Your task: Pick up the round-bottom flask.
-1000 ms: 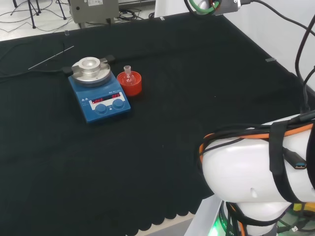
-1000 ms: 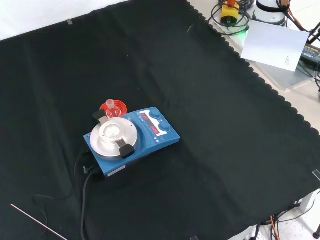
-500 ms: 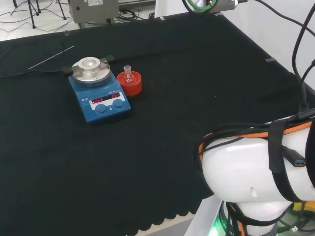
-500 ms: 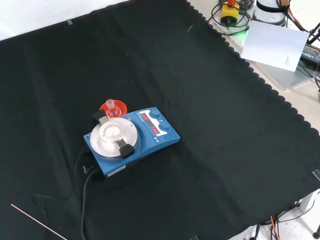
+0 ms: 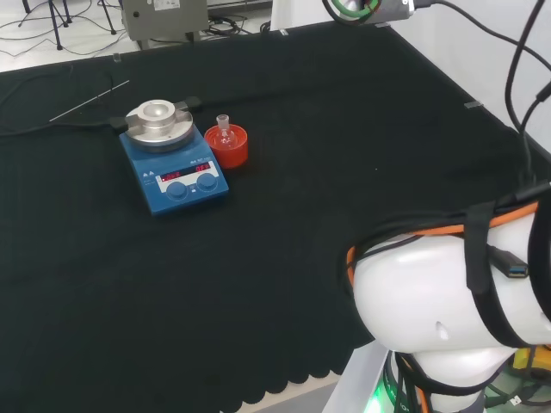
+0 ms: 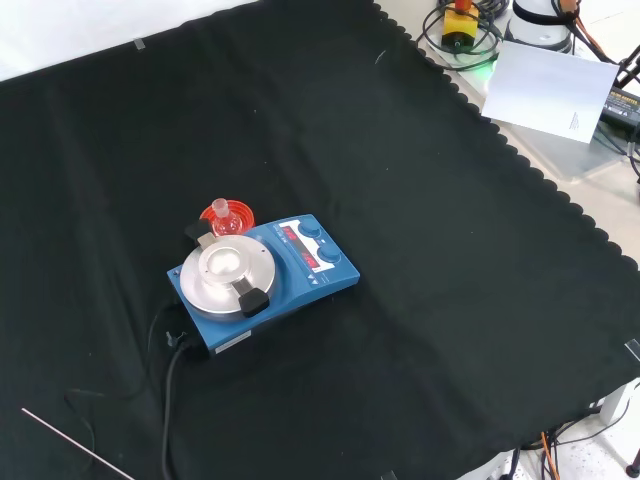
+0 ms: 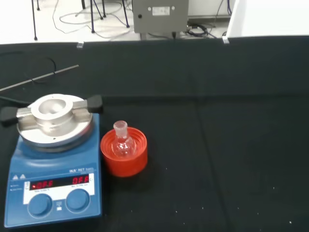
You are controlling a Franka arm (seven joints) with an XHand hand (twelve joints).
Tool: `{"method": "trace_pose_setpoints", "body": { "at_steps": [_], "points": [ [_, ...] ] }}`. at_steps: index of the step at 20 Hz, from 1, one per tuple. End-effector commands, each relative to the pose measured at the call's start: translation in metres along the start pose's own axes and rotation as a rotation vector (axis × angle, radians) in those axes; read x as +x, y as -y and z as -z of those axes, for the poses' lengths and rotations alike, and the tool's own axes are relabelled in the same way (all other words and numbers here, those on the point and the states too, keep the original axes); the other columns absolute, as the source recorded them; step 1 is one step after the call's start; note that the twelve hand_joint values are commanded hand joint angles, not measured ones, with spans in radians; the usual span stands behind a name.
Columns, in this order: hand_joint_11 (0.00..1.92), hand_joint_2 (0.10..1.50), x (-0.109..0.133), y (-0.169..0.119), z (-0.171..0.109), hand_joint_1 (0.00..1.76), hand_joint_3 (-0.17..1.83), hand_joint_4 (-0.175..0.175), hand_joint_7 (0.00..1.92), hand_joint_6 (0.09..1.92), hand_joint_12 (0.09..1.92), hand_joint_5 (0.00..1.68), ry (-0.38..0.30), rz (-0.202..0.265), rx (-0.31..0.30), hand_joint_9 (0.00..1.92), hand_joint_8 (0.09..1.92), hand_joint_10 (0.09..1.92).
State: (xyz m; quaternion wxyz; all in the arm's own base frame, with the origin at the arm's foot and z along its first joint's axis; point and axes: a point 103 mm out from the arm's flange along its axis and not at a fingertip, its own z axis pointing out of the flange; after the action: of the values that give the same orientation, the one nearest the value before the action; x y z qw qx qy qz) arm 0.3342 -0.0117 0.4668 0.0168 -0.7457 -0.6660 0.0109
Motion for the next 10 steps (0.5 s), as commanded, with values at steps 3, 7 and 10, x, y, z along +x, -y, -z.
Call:
{"method": "trace_pose_setpoints", "body": {
  "at_steps": [3, 7, 10],
  "points": [
    [0.00, 1.27, -0.016, -0.035, -0.026, 0.00, 0.31, -0.018, 0.00, 0.09, 0.83, 0.14, -0.018, -0.034, 0.021, 0.02, 0.36, 0.63],
    [0.00, 1.27, -0.022, -0.064, -0.037, 0.02, 0.28, -0.020, 0.01, 0.09, 0.84, 0.14, -0.038, -0.033, 0.027, 0.03, 0.37, 0.64],
    [0.00, 1.28, -0.023, -0.088, -0.042, 0.03, 0.27, -0.023, 0.01, 0.09, 0.87, 0.15, -0.064, -0.026, -0.001, 0.04, 0.38, 0.64]
  ]
}}
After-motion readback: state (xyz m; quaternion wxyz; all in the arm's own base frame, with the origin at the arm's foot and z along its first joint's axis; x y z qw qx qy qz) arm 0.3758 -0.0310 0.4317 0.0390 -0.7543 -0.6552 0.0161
